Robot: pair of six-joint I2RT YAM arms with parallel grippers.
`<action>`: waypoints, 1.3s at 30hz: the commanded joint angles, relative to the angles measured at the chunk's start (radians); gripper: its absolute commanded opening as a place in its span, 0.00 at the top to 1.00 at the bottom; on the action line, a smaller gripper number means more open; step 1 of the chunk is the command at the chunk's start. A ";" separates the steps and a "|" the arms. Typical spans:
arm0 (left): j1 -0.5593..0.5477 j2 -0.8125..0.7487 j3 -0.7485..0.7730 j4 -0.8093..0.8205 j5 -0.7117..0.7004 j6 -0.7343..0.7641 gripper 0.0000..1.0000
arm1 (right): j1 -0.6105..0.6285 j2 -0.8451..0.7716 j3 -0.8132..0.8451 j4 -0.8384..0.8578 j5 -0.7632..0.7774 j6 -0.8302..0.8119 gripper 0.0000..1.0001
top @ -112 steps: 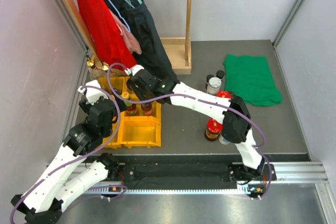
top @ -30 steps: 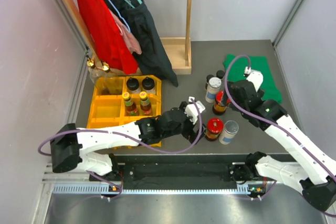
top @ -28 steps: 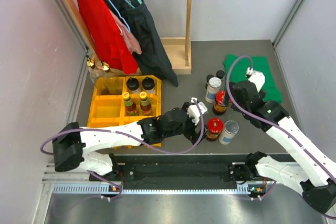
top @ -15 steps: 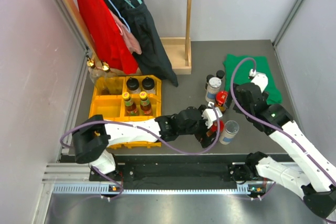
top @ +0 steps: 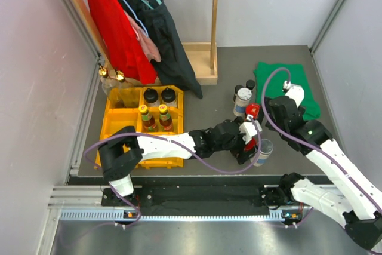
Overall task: Organize the condiment bottles
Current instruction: Pick up the bottle from the center of the board.
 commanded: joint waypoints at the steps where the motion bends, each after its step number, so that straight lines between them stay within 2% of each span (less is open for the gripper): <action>1: -0.002 0.025 0.044 0.061 -0.072 0.011 0.01 | -0.018 -0.025 0.006 0.017 0.009 -0.013 0.01; 4: -0.002 0.032 0.043 0.065 -0.103 0.005 0.04 | -0.021 -0.025 0.009 0.014 0.010 -0.013 0.01; 8: -0.002 0.027 0.032 0.082 -0.133 0.002 0.23 | -0.021 -0.025 0.007 0.014 0.010 -0.013 0.01; 9: -0.002 0.027 0.032 0.082 -0.137 0.003 0.32 | -0.021 -0.025 0.007 0.014 0.012 -0.013 0.01; 11: -0.002 0.027 0.034 0.073 -0.143 0.012 0.43 | -0.021 -0.025 0.004 0.014 0.009 -0.013 0.01; 12: -0.002 0.027 0.038 0.065 -0.148 0.014 0.60 | -0.021 -0.025 0.003 0.014 0.009 -0.015 0.01; 15: -0.002 0.021 0.046 0.032 -0.195 0.018 0.81 | -0.022 -0.027 0.001 0.014 0.009 -0.015 0.01; 16: -0.002 0.015 0.046 0.022 -0.214 0.020 0.94 | -0.021 -0.027 0.000 0.014 0.009 -0.013 0.01; 17: -0.002 0.009 0.049 0.010 -0.249 0.020 0.99 | -0.022 -0.027 0.000 0.014 0.009 -0.015 0.01; 24: -0.004 -0.074 0.069 -0.131 -0.389 -0.063 1.00 | -0.021 -0.025 0.000 0.018 0.007 -0.015 0.01; 30: -0.004 -0.183 0.075 -0.332 -0.504 -0.178 1.00 | -0.021 -0.022 -0.003 0.031 0.000 -0.011 0.01; 39: -0.002 -0.424 -0.025 -0.550 -0.829 -0.408 1.00 | -0.022 -0.010 0.003 0.052 -0.031 -0.011 0.01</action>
